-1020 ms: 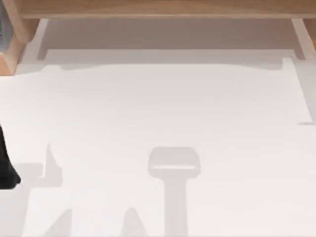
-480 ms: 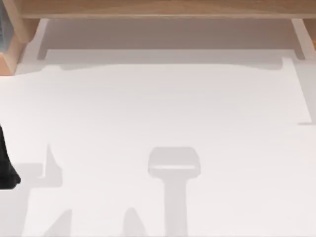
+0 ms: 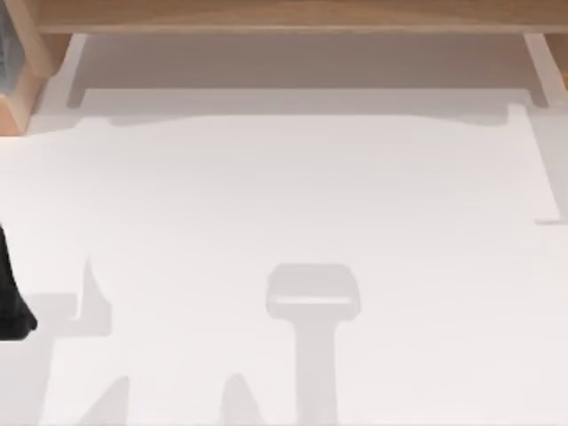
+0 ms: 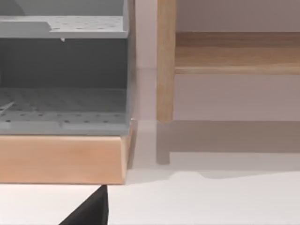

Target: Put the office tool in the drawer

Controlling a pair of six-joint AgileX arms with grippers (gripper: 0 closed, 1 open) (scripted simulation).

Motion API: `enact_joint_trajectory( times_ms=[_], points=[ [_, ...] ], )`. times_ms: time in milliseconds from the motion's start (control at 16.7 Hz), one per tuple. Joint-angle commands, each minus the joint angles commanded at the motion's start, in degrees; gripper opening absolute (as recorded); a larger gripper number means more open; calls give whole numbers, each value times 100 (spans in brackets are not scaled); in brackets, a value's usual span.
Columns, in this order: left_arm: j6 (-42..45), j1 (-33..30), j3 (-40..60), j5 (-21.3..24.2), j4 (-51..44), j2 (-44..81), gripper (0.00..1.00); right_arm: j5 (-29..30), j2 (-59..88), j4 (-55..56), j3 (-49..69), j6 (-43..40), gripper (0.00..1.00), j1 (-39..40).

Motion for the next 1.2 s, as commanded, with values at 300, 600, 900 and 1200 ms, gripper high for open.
enact_joint_trajectory(
  times_ms=[300, 600, 900, 1200],
  points=[
    [0, 0, 0, 0, 0, 0, 100, 0, 0, 0, 0, 0, 17, 0],
    [0, 0, 0, 0, 0, 0, 100, 0, 0, 0, 0, 0, 0, 0],
    [0, 0, 0, 0, 0, 0, 100, 0, 0, 0, 0, 0, 0, 0],
    [0, 0, 0, 0, 0, 0, 100, 181, 155, -234, 350, 5, 0, 178]
  ],
)
